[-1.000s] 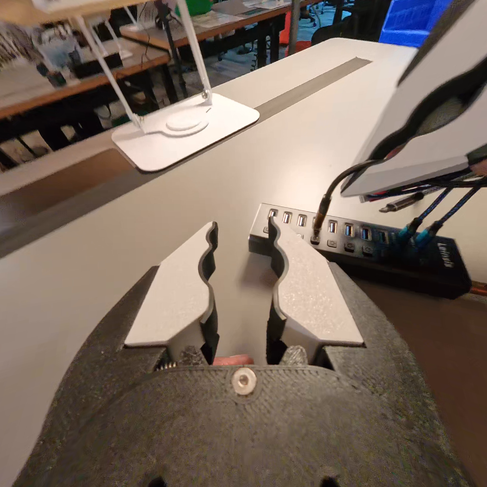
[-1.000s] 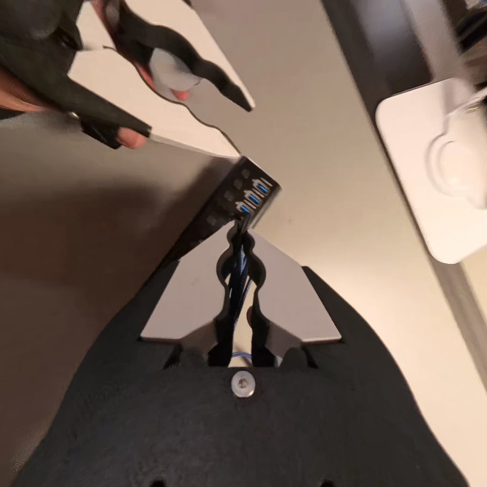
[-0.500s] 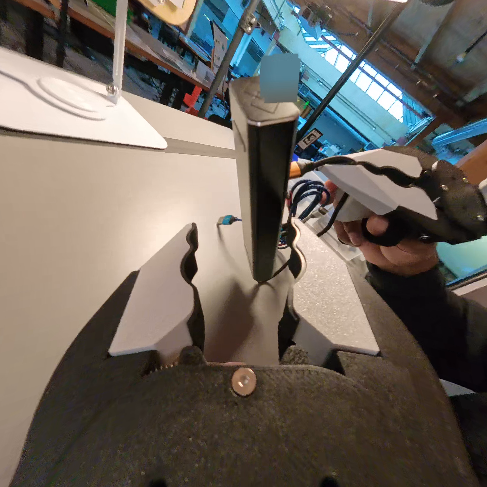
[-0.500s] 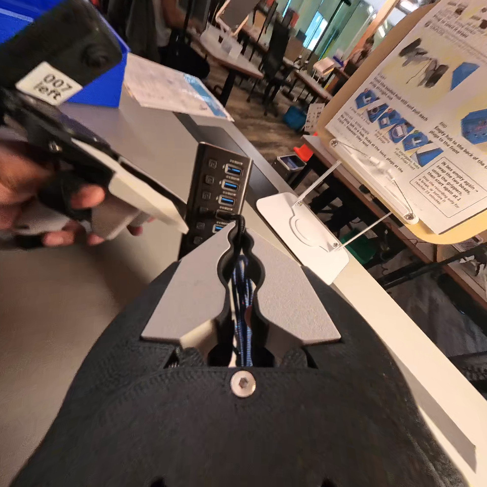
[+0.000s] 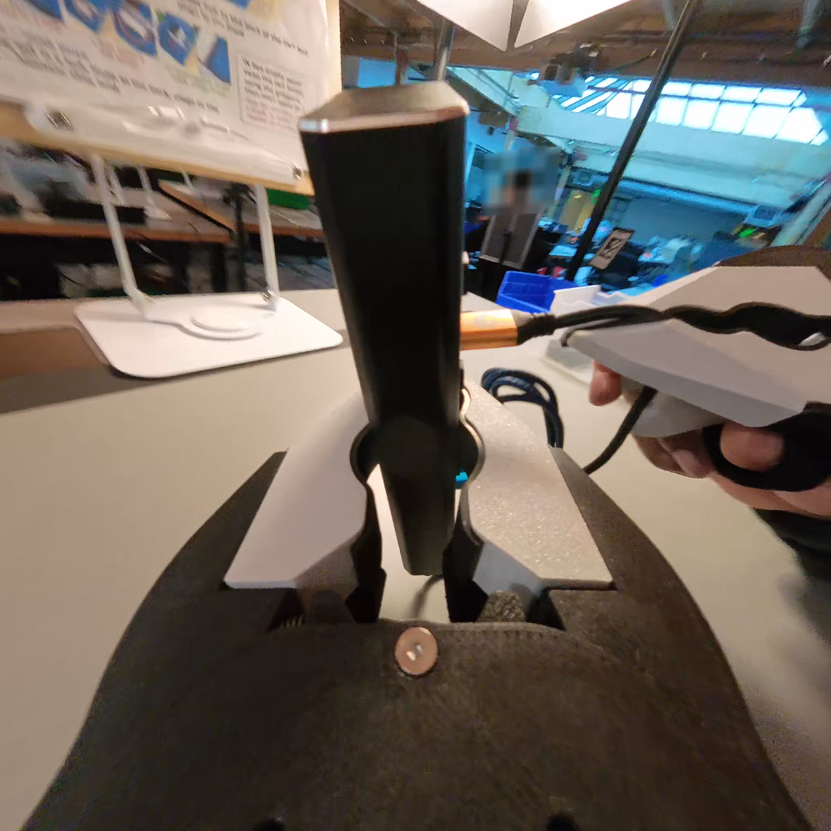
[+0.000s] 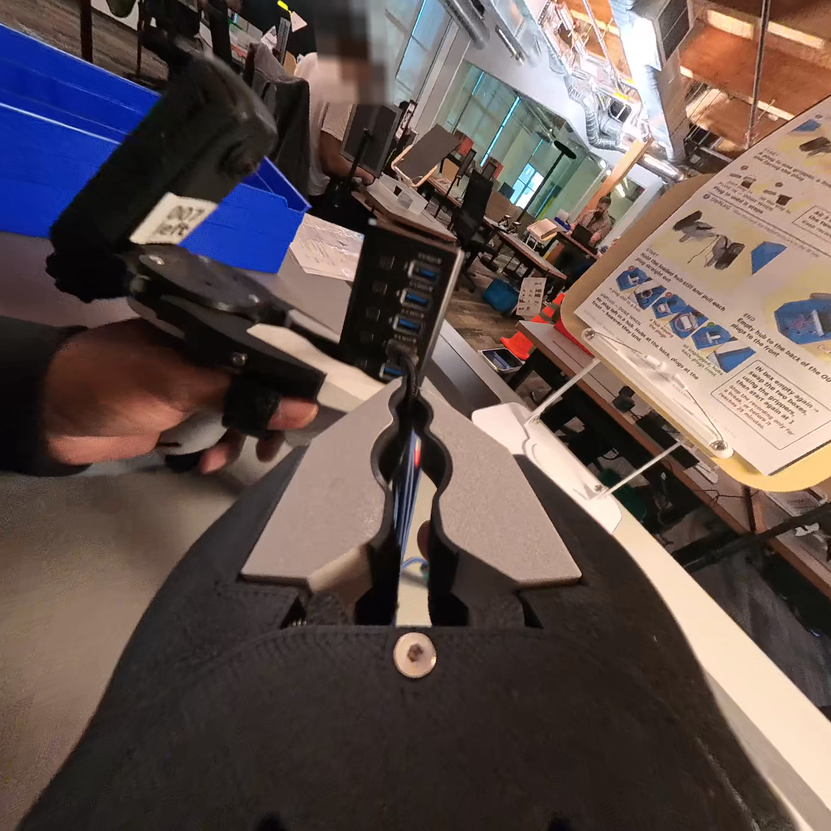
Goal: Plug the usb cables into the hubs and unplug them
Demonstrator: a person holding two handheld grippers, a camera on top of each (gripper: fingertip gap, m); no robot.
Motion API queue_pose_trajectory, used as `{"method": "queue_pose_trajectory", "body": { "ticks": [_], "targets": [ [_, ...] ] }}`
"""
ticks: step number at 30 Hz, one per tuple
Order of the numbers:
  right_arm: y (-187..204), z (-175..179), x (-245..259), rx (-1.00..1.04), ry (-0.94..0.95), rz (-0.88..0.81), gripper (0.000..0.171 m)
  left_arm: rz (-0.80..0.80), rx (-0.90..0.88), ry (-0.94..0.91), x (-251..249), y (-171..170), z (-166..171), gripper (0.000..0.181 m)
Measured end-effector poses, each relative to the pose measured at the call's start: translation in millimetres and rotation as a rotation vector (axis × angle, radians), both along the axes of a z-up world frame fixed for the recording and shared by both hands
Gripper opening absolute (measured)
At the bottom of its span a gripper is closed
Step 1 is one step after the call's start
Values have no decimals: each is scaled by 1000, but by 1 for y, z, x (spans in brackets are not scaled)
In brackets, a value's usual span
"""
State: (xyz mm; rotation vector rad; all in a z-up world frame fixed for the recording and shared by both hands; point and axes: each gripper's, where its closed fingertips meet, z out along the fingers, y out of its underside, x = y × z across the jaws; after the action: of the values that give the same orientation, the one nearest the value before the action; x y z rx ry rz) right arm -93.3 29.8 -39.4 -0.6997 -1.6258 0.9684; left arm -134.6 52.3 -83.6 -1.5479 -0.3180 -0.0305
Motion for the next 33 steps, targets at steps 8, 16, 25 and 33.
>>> {"method": "queue_pose_trajectory", "body": {
  "ticks": [8,16,25,33],
  "targets": [
    [-8,-15,23,-34,38,0,0,91,-58,274,4,-8,17,32],
    [-2,-21,25,-43,30,-6,0,67,-111,264,3,-2,9,31],
    [-13,-32,45,21,42,55,0,144,-105,105,-27,-13,2,32],
    [14,-71,52,124,-87,103,0,125,47,18,-51,-42,21,31]
  ]
}}
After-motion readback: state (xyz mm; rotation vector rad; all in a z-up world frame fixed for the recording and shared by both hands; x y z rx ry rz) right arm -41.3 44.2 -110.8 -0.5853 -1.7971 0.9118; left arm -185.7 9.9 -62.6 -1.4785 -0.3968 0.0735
